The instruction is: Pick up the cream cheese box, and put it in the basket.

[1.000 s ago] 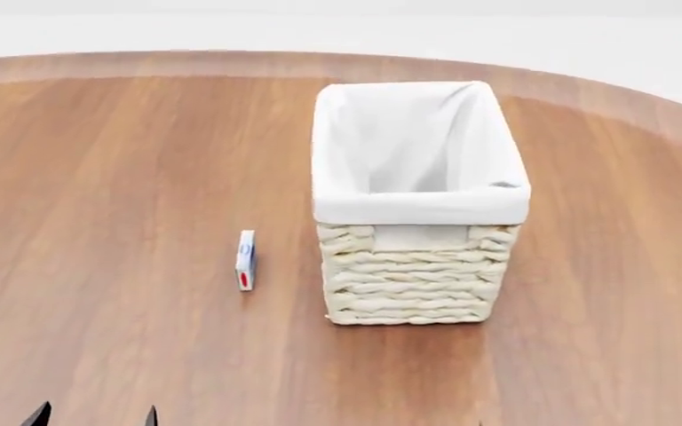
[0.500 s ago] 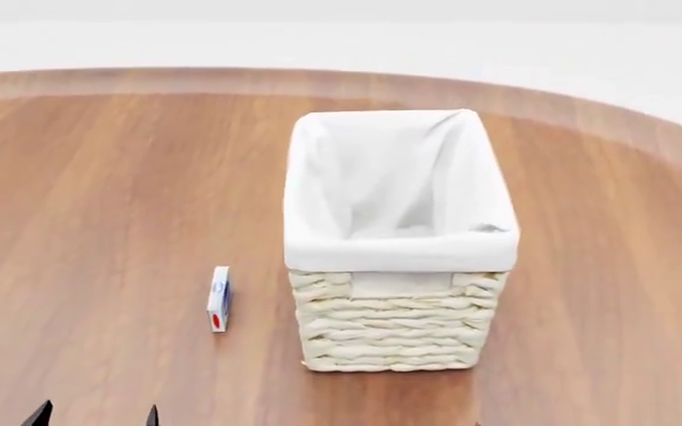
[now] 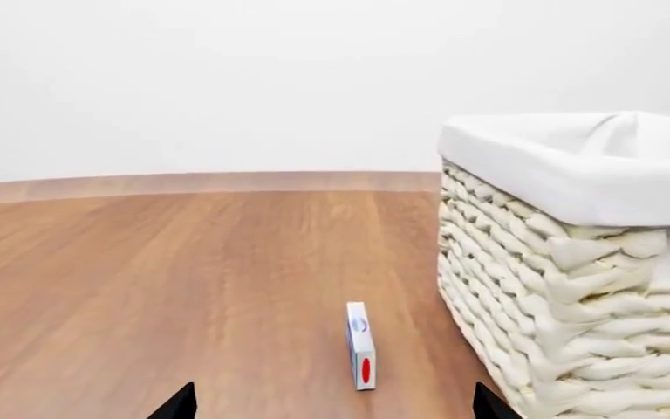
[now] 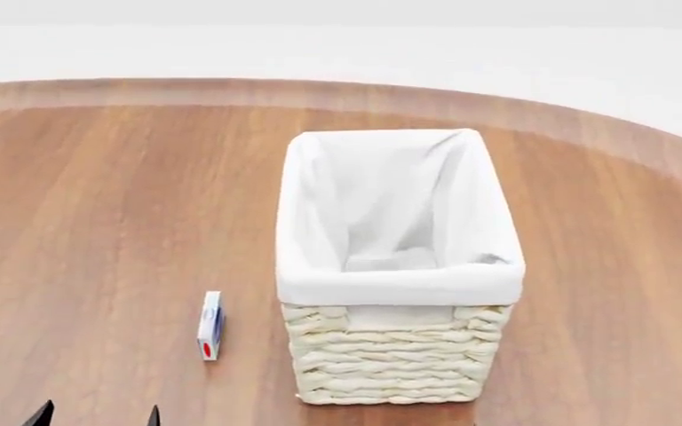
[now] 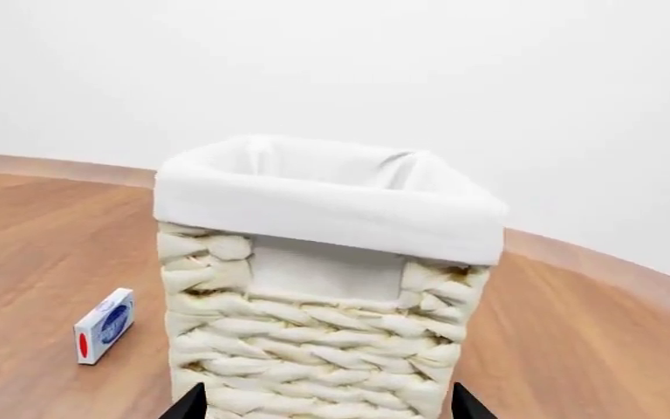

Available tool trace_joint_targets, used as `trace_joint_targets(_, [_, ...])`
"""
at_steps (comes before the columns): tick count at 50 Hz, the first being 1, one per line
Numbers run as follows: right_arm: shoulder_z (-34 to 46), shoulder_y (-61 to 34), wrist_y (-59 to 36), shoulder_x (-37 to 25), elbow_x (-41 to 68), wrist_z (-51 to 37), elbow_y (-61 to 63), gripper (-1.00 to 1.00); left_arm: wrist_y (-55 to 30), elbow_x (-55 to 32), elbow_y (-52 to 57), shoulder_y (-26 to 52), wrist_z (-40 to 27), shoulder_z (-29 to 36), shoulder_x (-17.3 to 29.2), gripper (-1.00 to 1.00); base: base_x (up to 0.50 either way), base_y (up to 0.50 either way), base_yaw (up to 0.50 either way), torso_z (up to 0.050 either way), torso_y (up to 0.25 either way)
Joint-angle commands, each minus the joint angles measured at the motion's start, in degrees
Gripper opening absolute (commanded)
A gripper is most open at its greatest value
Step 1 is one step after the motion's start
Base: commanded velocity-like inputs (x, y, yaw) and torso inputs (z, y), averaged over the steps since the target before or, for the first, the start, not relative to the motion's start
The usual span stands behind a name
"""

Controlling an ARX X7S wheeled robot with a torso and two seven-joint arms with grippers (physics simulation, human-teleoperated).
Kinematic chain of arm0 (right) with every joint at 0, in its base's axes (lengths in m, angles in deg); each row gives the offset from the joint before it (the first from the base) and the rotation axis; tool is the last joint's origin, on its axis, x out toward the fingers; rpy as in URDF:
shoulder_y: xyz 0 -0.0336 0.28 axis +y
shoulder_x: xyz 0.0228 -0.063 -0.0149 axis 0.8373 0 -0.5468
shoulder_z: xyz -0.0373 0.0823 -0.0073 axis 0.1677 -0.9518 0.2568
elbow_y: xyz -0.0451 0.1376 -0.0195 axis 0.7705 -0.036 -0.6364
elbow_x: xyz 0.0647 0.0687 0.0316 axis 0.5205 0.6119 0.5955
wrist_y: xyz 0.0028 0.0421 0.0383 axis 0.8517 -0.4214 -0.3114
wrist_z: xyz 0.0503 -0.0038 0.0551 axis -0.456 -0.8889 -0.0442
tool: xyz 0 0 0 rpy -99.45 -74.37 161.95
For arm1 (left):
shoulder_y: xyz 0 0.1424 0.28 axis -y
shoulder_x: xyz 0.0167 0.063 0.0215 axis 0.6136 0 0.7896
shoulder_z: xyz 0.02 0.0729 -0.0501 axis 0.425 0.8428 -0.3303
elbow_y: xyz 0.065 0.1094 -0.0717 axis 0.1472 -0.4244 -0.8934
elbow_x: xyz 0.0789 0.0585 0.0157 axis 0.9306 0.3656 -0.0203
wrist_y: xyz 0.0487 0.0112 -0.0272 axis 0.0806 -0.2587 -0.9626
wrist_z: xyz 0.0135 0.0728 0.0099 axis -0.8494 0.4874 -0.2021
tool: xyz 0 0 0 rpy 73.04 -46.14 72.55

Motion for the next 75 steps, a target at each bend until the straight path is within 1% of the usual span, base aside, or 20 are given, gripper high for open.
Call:
trace_joint_targets(1, [0.4, -0.1, 0.0, -0.3, 0.5, -0.3, -0.2, 1.0, 0.2, -0.5, -0.5, 0.1, -0.2, 0.4, 0.3, 1.0, 0.1, 0.0, 0.0, 0.0, 0.0])
trace_joint_targets(41, [2.0, -0.4, 0.2, -1.6, 1.1, -1.7, 0.4, 1.0, -0.1, -1.1, 0.3, 0.5, -1.6, 1.8, 1.3, 1.0, 0.14, 0.0, 0.0, 0.0, 0.0])
trace_joint_targets(47, [2.2, -0.4, 0.9, -1.7, 1.2, -1.9, 0.0, 1.0, 0.1, -1.1, -0.3, 0.6, -1.7, 2.1, 1.4, 1.0, 0.14, 0.0, 0.0, 0.0, 0.0])
trace_joint_targets(48, [2.6, 0.0, 2.5, -1.8, 0.4, -2.1, -0.2, 1.0, 0.2, -1.2, -0.4, 0.6, -1.8, 2.1, 1.4, 1.0, 0.0, 0.0, 0.0, 0.0, 0.0])
trace_joint_targets(49, [3.0, 0.0, 0.7, -2.0, -0.2, -2.1, 0.5, 1.0, 0.2, -1.2, -0.4, 0.6, -1.8, 2.1, 1.4, 1.0, 0.0, 0.0, 0.0, 0.0, 0.0])
trace_joint_targets(50, [2.9, -0.3, 1.1, -1.8, -0.7, -2.8, -0.1, 1.0, 0.2, -1.3, -0.4, 0.7, -1.8, 2.1, 1.4, 1.0, 0.0, 0.0, 0.0, 0.0, 0.0])
trace_joint_targets(52, [2.6, -0.4, 1.4, -1.7, 1.1, -2.0, -0.6, 1.0, 0.2, -1.3, -0.4, 0.6, -1.9, 2.2, 1.5, 1.0, 0.0, 0.0, 0.0, 0.0, 0.0])
trace_joint_targets(53, [2.1, -0.7, -0.9, -1.4, 2.7, -2.0, -0.1, 1.0, 0.3, -1.4, -0.5, 0.6, -1.8, 2.2, 1.5, 1.0, 0.0, 0.0, 0.0, 0.0, 0.0])
trace_joint_targets(55, [2.5, -0.4, 1.4, -1.7, 0.7, -2.8, -0.4, 1.0, 0.6, -1.6, -0.6, 0.6, -1.8, 2.2, 1.6, 1.0, 0.0, 0.0, 0.0, 0.0, 0.0])
trace_joint_targets(61, [2.7, -0.7, 0.5, -1.7, 1.7, -2.5, -0.7, 1.0, 1.2, -3.2, -1.9, 1.0, -0.8, 1.9, 1.5, 1.0, 0.0, 0.0, 0.0, 0.0, 0.0])
trace_joint_targets(62, [3.1, -0.7, 1.4, -1.9, 0.7, -2.6, -1.2, 1.0, 0.4, -2.2, -1.6, 1.2, -2.6, 1.7, 1.1, 1.0, 0.0, 0.0, 0.0, 0.0, -0.25])
trace_joint_targets(63, [3.2, -0.7, 1.4, -1.9, 0.8, -2.6, -1.1, 1.0, 0.3, -2.0, -1.5, 1.2, -2.7, 1.8, 1.2, 1.0, 0.0, 0.0, 0.0, 0.0, -0.25])
trace_joint_targets(75, [3.6, -0.9, 1.3, -2.2, 0.9, -3.0, -0.9, 1.0, 0.6, -2.4, -1.5, 1.3, -2.9, 2.2, 1.4, 1.0, 0.0, 0.0, 0.0, 0.0, -0.25])
